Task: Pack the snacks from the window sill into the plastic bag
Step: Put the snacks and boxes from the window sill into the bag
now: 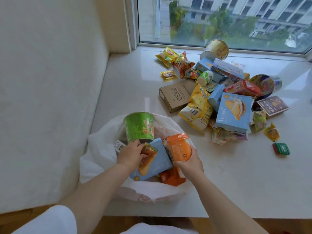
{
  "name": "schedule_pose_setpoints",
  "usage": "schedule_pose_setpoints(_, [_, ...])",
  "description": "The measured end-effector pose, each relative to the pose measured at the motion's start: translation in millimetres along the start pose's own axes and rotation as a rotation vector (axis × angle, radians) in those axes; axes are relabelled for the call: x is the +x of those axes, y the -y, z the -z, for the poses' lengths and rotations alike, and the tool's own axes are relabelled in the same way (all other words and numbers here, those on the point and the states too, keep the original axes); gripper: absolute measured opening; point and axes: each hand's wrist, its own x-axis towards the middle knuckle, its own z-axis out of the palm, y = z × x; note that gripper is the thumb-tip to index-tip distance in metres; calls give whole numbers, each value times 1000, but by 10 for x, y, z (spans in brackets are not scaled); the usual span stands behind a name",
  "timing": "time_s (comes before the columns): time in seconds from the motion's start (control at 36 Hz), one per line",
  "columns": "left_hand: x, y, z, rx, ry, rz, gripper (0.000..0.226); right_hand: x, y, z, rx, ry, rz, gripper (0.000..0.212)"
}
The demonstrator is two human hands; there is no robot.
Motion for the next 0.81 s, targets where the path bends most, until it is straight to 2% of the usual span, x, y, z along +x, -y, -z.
schedule_pose_setpoints(0.11, [-49,-73,-53,54,225,-11,46,-6,2,-15,-18,-8,72,93])
schedule_pose_setpoints(0.22, [-28,-103,-6,119,257,18,42,-21,32,-37,-94,23,143,94])
schedule_pose_setpoints(0.28, [-38,-85,-16,107,212,21,41,-30,54,-41,-129,38,182,94])
schedule_pose_setpoints(0.39, [-243,53,-40,-17,3,58,53,-53,123,-28,-159,96,244,91])
schedule_pose_setpoints(0.47, [-477,300,-15,121,-110,84,51,-80,165,-72,-153,174,286,89])
schedule_pose_setpoints(0.53, [-636,465,-17,190,-174,192,56,-111,199,-163,-160,221,309,90])
schedule_pose_setpoints(0.61, [-864,583,-39,38,-166,399,67,-190,264,-357,-150,271,335,91])
schedule_pose_setpoints(0.69, [-978,642,-107,-329,-90,610,67,-283,287,-565,-165,321,351,92])
schedule_pose_setpoints(0.75, [-1008,696,-135,-500,-98,680,64,-344,292,-687,-228,355,375,94])
schedule_pose_setpoints(0.81, [-1033,724,-114,-560,-120,700,56,-389,282,-783,-326,363,403,94])
